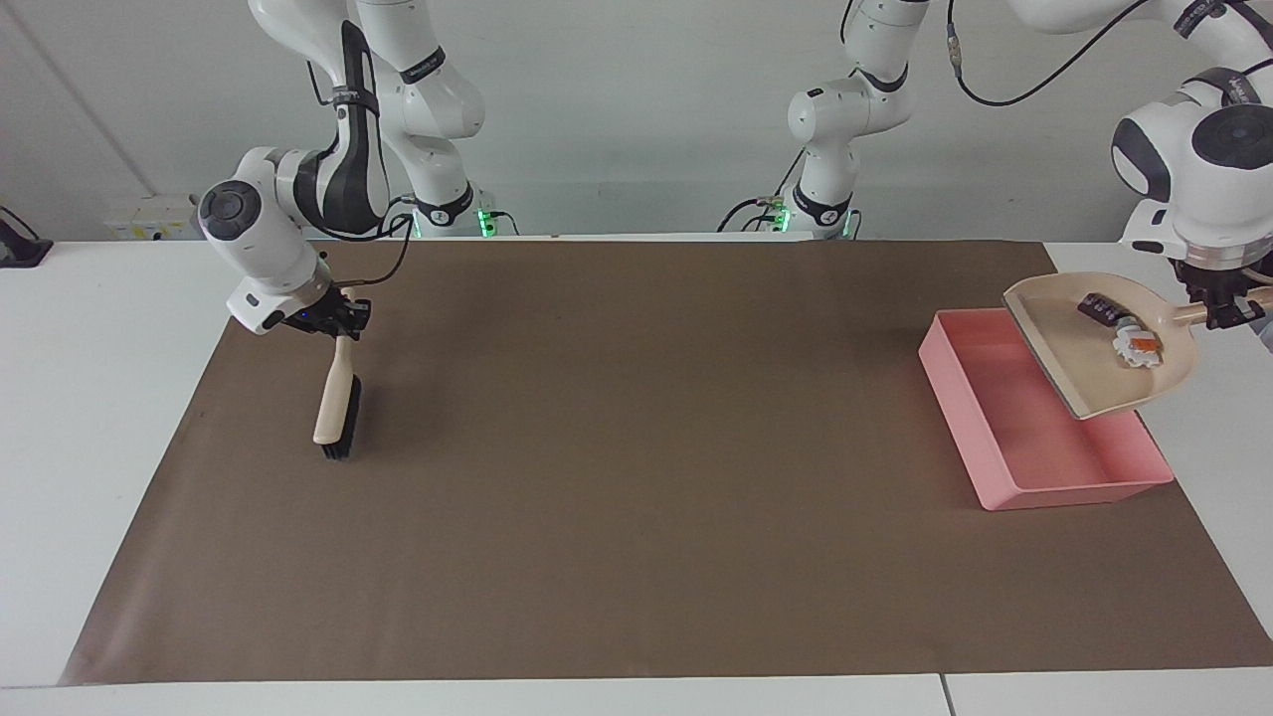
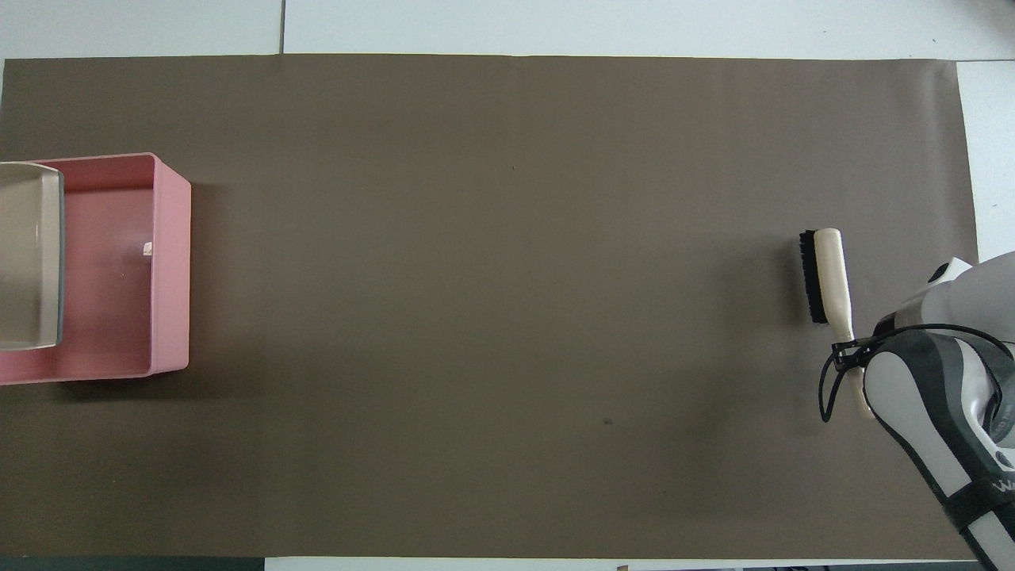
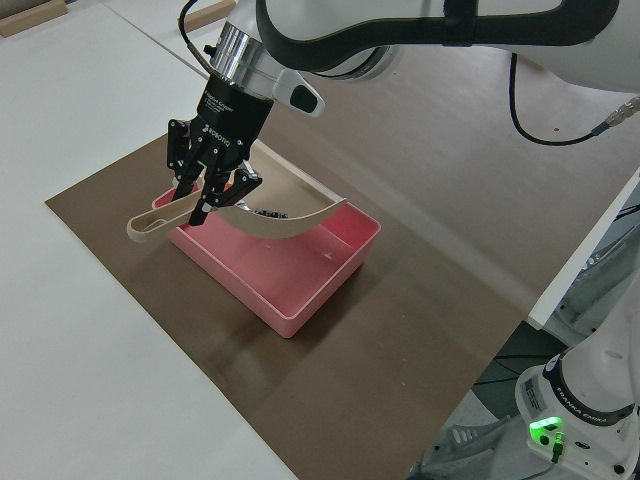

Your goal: Clean e-waste and dump in bin

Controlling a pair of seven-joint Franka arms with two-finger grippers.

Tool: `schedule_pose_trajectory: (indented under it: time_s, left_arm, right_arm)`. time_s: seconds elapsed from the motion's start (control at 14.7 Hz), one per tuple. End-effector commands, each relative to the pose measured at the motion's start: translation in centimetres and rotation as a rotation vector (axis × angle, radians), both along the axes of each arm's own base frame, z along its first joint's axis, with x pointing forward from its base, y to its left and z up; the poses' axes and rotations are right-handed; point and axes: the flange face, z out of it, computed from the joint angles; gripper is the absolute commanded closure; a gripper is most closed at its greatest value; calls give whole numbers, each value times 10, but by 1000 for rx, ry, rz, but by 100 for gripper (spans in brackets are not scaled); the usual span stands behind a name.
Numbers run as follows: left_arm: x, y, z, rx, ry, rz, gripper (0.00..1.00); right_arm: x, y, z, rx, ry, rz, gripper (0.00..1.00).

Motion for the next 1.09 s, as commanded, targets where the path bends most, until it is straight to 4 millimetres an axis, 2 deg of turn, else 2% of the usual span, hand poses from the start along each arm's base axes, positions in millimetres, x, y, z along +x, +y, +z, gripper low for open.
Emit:
schedule_pose_trajectory:
  time_s: [0.0, 0.14, 0.2, 0.27, 0.41, 0.48, 0.55, 0.61, 0.75, 0.82, 0.89, 1.02]
  left_arm:
    - [8, 9, -7, 93, 1, -12, 100]
    - [5, 4, -23, 202, -13, 7, 100]
    - [1, 0, -33, 234, -34, 20, 100]
    - [-1, 0, -40, 264, -39, 21, 100]
    - [-4, -1, -44, 331, -29, -5, 100]
    - [-7, -3, -48, 371, -22, -19, 100]
    - [-8, -13, -50, 408, -20, -45, 100]
    - [-10, -21, -54, 439, -20, -67, 100]
    - [-14, -23, -55, 485, -24, -85, 100]
    - [-14, -23, -56, 494, -23, -92, 100]
    - [-13, -23, -55, 517, -18, -105, 100]
    - [-8, -39, -52, 578, -1, -124, 100]
  right_arm:
    - [-12, -5, -6, -11, -25, 5, 94]
    - [-13, -5, -7, -12, -31, 6, 85]
    - [-13, -5, -7, -12, -31, 6, 78]
    - [-14, -5, -8, -12, -29, 6, 60]
    - [-10, -4, -3, -11, -26, 15, 0]
    - [-3, -4, 3, -13, -38, 18, 0]
    - [5, -4, 12, -16, -54, 19, 0]
    - [17, -5, 28, -23, -91, 15, 0]
    - [43, -11, 73, -40, -185, 18, 0]
    - [49, -8, 98, -49, -223, 26, 0]
    - [55, -6, 131, -57, -252, 22, 0]
    - [66, -3, 180, -69, -272, -41, 0]
